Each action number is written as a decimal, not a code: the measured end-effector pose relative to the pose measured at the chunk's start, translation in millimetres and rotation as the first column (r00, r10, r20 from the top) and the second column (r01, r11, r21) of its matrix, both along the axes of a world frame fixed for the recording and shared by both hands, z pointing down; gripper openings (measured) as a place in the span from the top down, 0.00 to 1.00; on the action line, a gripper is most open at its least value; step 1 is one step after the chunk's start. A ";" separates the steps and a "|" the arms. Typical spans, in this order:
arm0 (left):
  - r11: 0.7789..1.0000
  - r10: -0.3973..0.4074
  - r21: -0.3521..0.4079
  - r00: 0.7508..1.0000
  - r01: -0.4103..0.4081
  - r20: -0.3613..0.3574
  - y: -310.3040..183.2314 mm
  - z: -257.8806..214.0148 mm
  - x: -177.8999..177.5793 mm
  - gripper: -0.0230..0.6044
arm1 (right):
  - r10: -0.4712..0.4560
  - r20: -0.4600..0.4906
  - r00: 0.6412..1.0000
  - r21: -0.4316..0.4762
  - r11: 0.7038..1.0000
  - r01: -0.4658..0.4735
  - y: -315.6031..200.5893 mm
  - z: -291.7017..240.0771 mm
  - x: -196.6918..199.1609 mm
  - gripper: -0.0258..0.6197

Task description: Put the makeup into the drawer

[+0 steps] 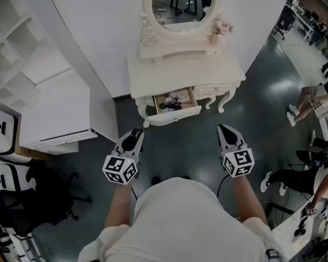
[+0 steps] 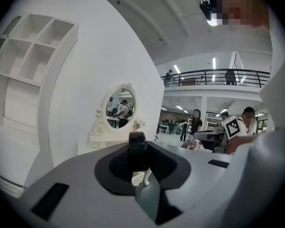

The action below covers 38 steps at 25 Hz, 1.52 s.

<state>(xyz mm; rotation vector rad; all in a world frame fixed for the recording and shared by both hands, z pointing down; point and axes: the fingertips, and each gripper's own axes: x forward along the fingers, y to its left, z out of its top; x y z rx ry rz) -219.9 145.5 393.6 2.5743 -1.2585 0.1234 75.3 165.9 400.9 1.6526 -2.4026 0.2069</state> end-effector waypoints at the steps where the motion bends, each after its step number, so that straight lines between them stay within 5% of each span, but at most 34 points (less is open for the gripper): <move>1: 1.000 -0.001 0.000 1.000 0.001 -0.001 0.4 -0.3 -1.0 0.85 | -0.001 0.000 1.000 0.000 1.000 0.001 0.3 -0.6 -1.0 0.92; 25: 0.999 -0.050 -0.018 0.999 0.050 0.008 17.7 3.7 3.1 0.85 | -0.029 0.041 0.999 -0.028 0.999 0.030 3.4 6.2 8.3 0.91; 38: 0.993 -0.112 -0.037 0.994 0.112 0.009 34.0 12.6 41.1 0.85 | -0.115 0.061 0.992 -0.052 0.992 0.118 -0.9 25.6 37.7 0.91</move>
